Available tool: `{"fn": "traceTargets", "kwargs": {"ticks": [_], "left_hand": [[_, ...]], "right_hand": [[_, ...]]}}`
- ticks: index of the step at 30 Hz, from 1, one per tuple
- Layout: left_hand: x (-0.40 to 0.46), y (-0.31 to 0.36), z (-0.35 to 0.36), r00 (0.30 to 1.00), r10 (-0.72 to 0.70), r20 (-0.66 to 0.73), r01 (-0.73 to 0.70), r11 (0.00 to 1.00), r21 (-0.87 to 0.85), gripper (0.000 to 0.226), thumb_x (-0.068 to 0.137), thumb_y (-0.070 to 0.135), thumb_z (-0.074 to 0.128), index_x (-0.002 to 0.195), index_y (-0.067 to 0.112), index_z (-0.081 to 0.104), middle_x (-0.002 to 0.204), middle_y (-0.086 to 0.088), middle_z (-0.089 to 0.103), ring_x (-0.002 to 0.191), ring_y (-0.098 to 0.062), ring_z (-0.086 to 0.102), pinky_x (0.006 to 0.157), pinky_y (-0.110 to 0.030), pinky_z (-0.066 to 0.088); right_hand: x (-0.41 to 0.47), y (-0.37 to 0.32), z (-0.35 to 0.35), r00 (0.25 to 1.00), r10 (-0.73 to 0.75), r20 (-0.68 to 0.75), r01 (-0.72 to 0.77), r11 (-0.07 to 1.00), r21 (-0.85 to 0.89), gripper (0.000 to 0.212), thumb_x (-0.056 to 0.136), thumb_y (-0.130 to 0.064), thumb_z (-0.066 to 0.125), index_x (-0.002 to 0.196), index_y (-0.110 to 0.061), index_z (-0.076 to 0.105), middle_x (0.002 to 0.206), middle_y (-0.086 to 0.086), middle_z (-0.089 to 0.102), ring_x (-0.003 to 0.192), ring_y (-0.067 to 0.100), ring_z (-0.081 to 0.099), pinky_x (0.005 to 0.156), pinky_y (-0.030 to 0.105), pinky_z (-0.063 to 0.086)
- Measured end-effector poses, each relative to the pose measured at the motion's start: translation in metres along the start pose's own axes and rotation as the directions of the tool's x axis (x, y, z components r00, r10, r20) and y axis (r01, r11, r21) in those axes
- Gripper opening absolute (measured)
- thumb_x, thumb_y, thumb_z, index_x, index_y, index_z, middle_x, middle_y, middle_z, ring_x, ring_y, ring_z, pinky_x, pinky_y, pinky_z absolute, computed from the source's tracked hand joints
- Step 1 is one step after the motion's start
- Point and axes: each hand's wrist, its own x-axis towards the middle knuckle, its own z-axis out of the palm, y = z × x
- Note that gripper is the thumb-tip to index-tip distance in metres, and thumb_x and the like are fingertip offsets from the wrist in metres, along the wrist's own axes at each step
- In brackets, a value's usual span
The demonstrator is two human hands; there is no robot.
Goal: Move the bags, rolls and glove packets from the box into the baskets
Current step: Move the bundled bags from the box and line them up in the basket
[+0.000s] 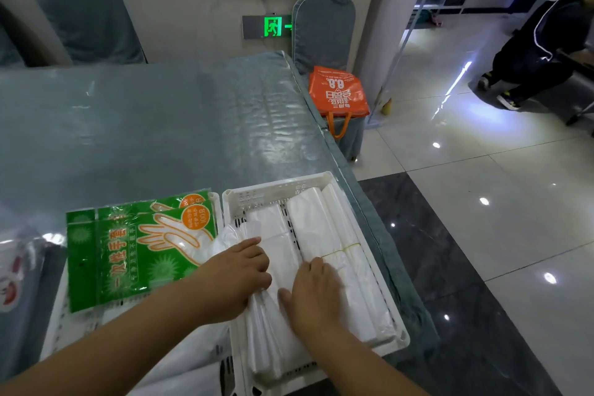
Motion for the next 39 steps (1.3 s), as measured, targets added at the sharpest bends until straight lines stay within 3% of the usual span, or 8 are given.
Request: {"fn": "traceTargets", "kwargs": {"ticks": [4, 9, 14, 19, 25, 33, 37, 39], "left_hand": [[-0.003, 0.001, 0.0, 1.0, -0.018, -0.008, 0.018, 1.0, -0.019, 0.042, 0.067, 0.007, 0.048, 0.102, 0.025, 0.062, 0.1, 0.002, 0.056, 0.109, -0.018, 0.046, 0.11, -0.031, -0.015], [-0.002, -0.002, 0.001, 1.0, 0.006, 0.015, -0.006, 1.0, -0.018, 0.047, 0.07, 0.002, 0.047, 0.109, 0.025, 0.059, 0.11, 0.0, 0.055, 0.115, -0.019, 0.042, 0.109, -0.03, -0.017], [0.006, -0.004, 0.003, 0.997, 0.073, 0.04, -0.075, 0.996, 0.058, 0.033, 0.08, 0.006, 0.056, 0.109, 0.022, 0.059, 0.11, -0.002, 0.058, 0.113, -0.023, 0.047, 0.112, -0.036, -0.003], [0.023, -0.002, 0.0, 0.99, 0.124, 0.074, -0.13, 0.988, 0.084, 0.028, 0.08, 0.005, 0.059, 0.104, 0.019, 0.062, 0.103, -0.001, 0.062, 0.104, -0.023, 0.054, 0.115, -0.04, 0.014], [0.062, 0.012, -0.004, 0.974, 0.199, 0.104, -0.207, 0.976, 0.073, 0.024, 0.077, -0.001, 0.054, 0.094, 0.013, 0.063, 0.09, -0.004, 0.062, 0.089, -0.026, 0.054, 0.099, -0.037, 0.036], [0.059, 0.023, 0.017, 0.983, 0.181, -0.036, -0.175, 0.976, 0.133, 0.039, 0.077, 0.016, 0.057, 0.115, 0.021, 0.059, 0.124, 0.0, 0.059, 0.122, -0.022, 0.048, 0.114, -0.038, 0.015], [0.034, 0.02, 0.036, 0.992, -0.12, -0.042, 0.119, 0.993, -0.007, 0.088, 0.079, 0.002, 0.055, 0.147, 0.026, 0.004, 0.155, -0.001, 0.004, 0.143, -0.02, 0.005, 0.115, -0.038, 0.001], [0.023, 0.016, 0.042, 0.942, -0.334, 0.023, 0.333, 0.933, -0.134, 0.087, 0.082, -0.001, 0.051, 0.147, 0.026, -0.001, 0.157, -0.005, 0.003, 0.143, -0.021, 0.011, 0.114, -0.036, 0.009]], "right_hand": [[0.004, -0.002, 0.002, 1.0, 0.03, 0.001, -0.03, 1.0, -0.007, 0.035, 0.079, -0.046, 0.06, 0.098, -0.016, 0.054, 0.104, 0.004, 0.054, 0.099, 0.023, 0.046, 0.092, 0.034, 0.036], [0.005, -0.006, -0.008, 0.996, 0.039, 0.075, -0.046, 0.994, 0.1, 0.018, 0.079, -0.037, 0.059, 0.082, -0.02, 0.057, 0.089, 0.004, 0.062, 0.088, 0.024, 0.052, 0.071, 0.032, 0.038], [0.003, 0.0, -0.023, 0.994, -0.009, 0.112, -0.033, 0.929, 0.368, 0.018, 0.078, -0.028, 0.056, 0.076, -0.026, 0.039, 0.067, -0.009, 0.049, 0.066, 0.015, 0.051, 0.056, 0.027, 0.036], [0.005, 0.03, -0.043, 0.999, 0.041, 0.025, -0.047, 0.95, 0.309, 0.026, 0.074, -0.029, 0.058, 0.067, -0.031, 0.034, 0.058, -0.011, 0.041, 0.049, 0.002, 0.039, 0.044, 0.021, 0.025], [0.006, 0.047, -0.038, 0.998, 0.045, 0.037, -0.052, 0.978, 0.202, 0.029, 0.082, -0.041, 0.059, 0.104, -0.024, 0.053, 0.082, -0.007, 0.062, 0.069, 0.012, 0.055, 0.058, 0.025, 0.04], [-0.005, 0.044, -0.029, 0.991, -0.016, -0.133, 0.04, 0.983, 0.181, 0.025, 0.087, -0.043, 0.053, 0.105, -0.025, 0.051, 0.085, -0.009, 0.062, 0.067, 0.008, 0.045, 0.064, 0.024, 0.039], [-0.007, 0.046, -0.028, 0.972, -0.01, -0.233, 0.067, 0.97, 0.235, 0.037, 0.083, -0.027, 0.063, 0.118, -0.021, 0.051, 0.109, -0.004, 0.056, 0.095, 0.013, 0.051, 0.085, 0.027, 0.042], [-0.008, 0.046, -0.029, 0.968, -0.046, -0.246, 0.105, 0.967, 0.234, 0.022, 0.087, -0.023, 0.057, 0.109, -0.024, 0.057, 0.106, -0.005, 0.06, 0.093, 0.011, 0.051, 0.086, 0.025, 0.038]]}}
